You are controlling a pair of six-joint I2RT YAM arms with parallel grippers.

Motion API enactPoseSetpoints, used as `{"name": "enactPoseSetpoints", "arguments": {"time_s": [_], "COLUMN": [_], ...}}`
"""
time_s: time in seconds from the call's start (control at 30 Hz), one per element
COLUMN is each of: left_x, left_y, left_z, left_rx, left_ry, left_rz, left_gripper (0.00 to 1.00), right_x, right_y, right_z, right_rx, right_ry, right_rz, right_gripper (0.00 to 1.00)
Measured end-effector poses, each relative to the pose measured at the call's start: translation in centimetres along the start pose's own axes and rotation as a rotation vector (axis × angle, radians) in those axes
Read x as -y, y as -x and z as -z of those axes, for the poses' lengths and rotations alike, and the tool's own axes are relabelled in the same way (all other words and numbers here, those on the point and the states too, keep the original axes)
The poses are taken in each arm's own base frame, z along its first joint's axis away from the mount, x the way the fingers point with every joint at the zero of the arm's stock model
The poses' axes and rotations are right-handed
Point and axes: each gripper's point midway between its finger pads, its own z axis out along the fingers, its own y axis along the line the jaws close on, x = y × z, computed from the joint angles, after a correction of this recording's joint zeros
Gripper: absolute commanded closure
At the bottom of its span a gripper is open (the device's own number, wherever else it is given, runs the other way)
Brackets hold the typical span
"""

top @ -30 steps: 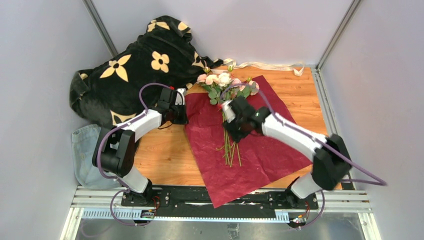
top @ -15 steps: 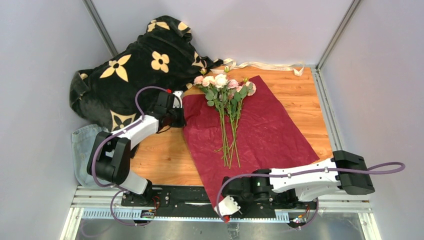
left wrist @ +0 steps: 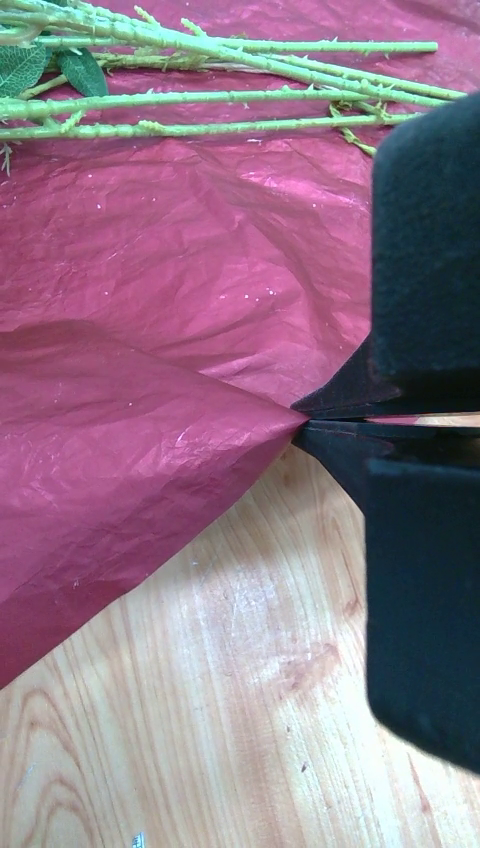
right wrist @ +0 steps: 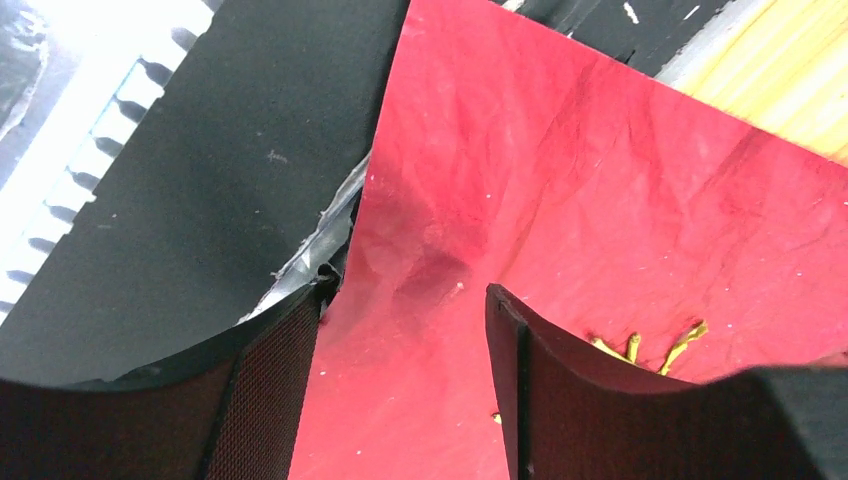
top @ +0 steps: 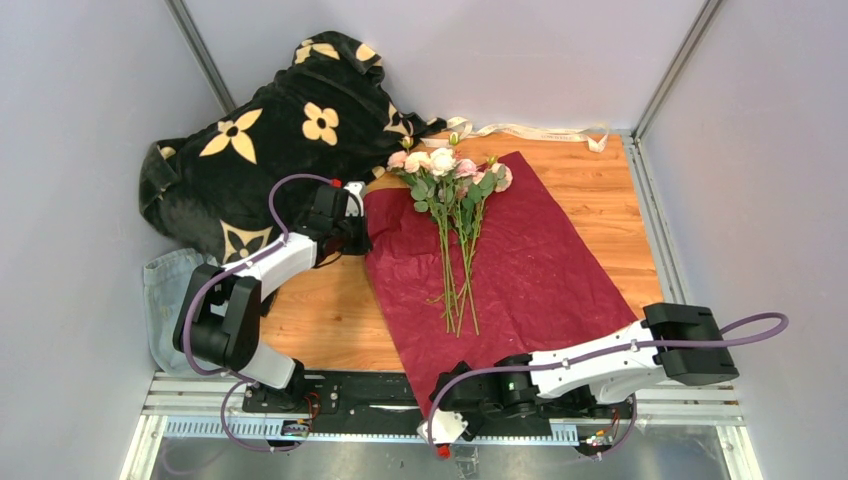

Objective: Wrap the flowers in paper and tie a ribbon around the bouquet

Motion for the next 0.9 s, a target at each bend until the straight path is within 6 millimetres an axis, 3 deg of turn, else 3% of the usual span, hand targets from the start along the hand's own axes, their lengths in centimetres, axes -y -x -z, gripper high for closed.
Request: {"name": "enactPoseSetpoints", "arguments": {"time_s": [0.57,0.73,0.9], "left_x": [0.0,0.0,0.0], "left_y": [0.0,0.0,0.0], "left_z": [0.0,0.0,-0.1], "left_rx": [0.002,0.002,0.001], "left_ry": [-0.001,-0.002,-0.002], "left_rz": [0.000,0.000,0.000], "left_gripper": [1.00,1.00,1.00], "right_x": [1.1,3.0,3.2], "right_y": [0.3,-4.0,-5.8], "right_z": [-0.1,1.6,2.9], "right_rx": [0.016,-0.157,-0.228], "right_ry": [-0.064,-0.158,-0.180], "right_rz": [-0.051,-0.070,-0.072], "right_gripper": [0.37,0.36,0.37]}}
